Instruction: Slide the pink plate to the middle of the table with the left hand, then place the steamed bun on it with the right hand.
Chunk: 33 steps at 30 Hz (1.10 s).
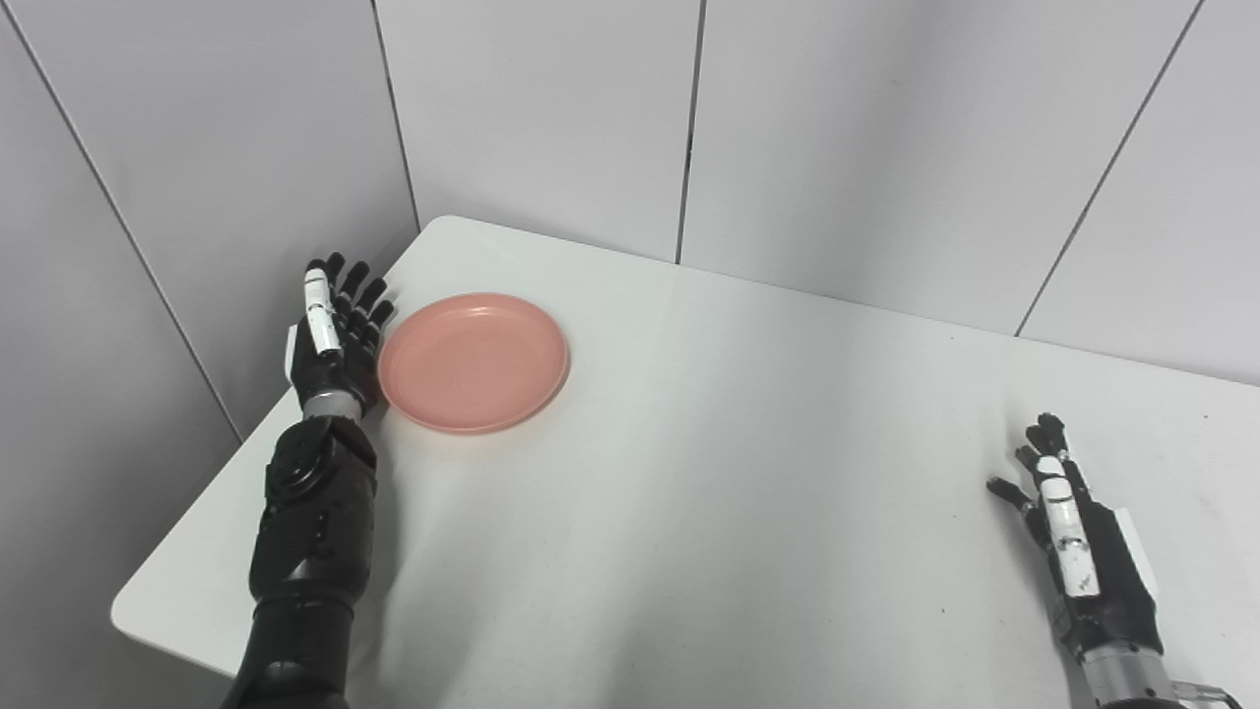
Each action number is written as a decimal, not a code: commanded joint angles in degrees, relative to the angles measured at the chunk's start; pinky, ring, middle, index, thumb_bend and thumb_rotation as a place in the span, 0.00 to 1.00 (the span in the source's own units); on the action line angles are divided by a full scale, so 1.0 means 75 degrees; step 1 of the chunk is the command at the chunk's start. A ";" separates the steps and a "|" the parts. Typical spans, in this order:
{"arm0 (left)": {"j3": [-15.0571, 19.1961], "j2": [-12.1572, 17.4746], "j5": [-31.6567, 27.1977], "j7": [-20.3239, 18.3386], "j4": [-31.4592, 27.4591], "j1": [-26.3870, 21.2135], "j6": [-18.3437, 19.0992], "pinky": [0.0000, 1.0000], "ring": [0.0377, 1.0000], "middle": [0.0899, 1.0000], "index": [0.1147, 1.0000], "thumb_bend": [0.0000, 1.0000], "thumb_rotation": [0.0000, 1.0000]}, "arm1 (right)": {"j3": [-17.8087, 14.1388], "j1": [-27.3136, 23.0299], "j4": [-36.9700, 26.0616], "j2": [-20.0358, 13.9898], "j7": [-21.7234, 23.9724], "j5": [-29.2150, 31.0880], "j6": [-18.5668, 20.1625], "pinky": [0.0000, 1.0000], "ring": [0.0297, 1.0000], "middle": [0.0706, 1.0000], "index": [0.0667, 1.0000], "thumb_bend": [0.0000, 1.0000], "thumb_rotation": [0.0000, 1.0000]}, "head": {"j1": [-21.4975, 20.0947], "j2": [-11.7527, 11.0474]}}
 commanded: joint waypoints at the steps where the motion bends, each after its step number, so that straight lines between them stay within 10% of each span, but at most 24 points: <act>1: -0.0100 0.0010 0.0005 -0.0107 0.0194 -0.0140 0.0176 0.88 0.87 0.89 0.89 0.35 1.00 | -0.0057 0.0056 -0.0004 -0.0077 -0.0094 -0.0071 0.0114 0.98 0.98 0.99 1.00 0.12 1.00 | -0.0012 0.0016; 33: -0.1908 -0.0630 0.0550 -0.1156 0.0595 -0.0231 0.0927 0.86 0.87 0.88 0.86 0.36 1.00 | 0.0076 0.0115 -0.0016 0.0085 -0.0244 -0.0253 0.0048 0.96 0.96 0.97 0.99 0.14 1.00 | -0.0745 0.0109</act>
